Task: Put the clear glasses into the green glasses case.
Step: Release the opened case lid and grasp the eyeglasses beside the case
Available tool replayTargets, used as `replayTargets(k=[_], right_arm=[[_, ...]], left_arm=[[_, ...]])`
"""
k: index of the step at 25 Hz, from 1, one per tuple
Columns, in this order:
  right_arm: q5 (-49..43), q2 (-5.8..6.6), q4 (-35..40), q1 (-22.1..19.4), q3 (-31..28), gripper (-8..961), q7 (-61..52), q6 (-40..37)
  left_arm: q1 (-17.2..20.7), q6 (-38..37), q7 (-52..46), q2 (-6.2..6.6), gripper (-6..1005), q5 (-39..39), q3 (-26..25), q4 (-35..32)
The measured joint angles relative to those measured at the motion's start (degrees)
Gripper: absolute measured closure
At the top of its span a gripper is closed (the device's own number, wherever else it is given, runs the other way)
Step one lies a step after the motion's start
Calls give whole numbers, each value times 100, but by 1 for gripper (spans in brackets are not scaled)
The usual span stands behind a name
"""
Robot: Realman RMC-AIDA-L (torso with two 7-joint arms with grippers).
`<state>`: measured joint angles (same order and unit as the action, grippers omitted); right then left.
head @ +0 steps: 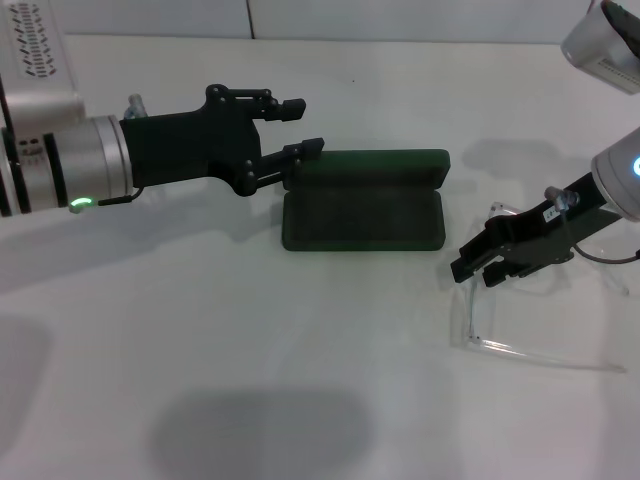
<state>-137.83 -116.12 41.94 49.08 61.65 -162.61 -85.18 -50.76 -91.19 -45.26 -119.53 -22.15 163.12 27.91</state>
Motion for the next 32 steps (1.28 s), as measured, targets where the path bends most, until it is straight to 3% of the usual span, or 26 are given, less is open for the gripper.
replayTargets(k=[2,15,26,32], right_arm=[[10,-5,17,-19,2,492,1,28],[28,8,13,-13,5,628,41,-48],[171,44,468,-209,4,623,175,-310],[171,14,455,-210,287,562,120,-224]], left_arm=[[2,1,0,0,512,0,0,-5],[-1,6,9,-9,510,0,0,-24],[8,-25,54,-7,507,0,0,-22],[-5,-40,54,0,506,0,0,-23]])
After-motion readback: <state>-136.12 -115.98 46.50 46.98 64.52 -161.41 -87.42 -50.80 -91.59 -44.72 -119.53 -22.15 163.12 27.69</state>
